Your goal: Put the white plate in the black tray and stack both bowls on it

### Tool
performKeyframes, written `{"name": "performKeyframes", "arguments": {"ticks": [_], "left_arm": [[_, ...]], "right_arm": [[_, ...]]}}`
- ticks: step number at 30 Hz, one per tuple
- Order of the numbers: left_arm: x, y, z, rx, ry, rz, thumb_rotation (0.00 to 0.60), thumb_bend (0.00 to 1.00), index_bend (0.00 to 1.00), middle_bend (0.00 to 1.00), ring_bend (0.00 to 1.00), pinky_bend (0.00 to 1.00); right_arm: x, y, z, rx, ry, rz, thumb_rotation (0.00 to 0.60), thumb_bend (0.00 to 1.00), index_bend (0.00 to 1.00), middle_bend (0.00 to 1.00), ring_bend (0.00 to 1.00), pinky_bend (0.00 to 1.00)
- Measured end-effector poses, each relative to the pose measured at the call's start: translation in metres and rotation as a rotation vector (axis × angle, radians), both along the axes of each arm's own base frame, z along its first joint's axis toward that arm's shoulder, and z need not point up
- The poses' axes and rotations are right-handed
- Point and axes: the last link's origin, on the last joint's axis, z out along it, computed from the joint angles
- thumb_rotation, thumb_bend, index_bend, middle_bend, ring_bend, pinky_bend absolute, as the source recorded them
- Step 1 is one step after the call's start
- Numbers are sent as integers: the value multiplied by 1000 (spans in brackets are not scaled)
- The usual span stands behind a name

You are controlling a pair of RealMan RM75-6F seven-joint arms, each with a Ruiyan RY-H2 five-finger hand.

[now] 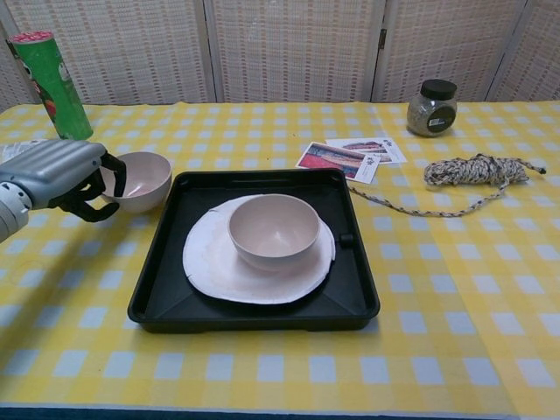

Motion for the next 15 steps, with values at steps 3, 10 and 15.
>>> {"name": "performKeyframes", "arguments": {"ticks": [3, 10, 15], "left_arm": [[5, -2, 2, 13, -16, -31, 600, 458, 623, 1000, 1000, 1000], [21, -20, 6, 17, -71, -94, 600, 468, 626, 1000, 1000, 1000], [44, -41, 4, -11, -139, -132, 600, 477, 627, 1000, 1000, 1000]], "right_arm": [[0, 0, -1, 4, 1, 2, 600, 250, 0, 0, 0, 0], [3, 4, -1, 10, -3, 17, 600, 250, 0, 0, 0, 0], [5, 8, -3, 28, -4, 32, 600, 250, 0, 0, 0, 0]]}}
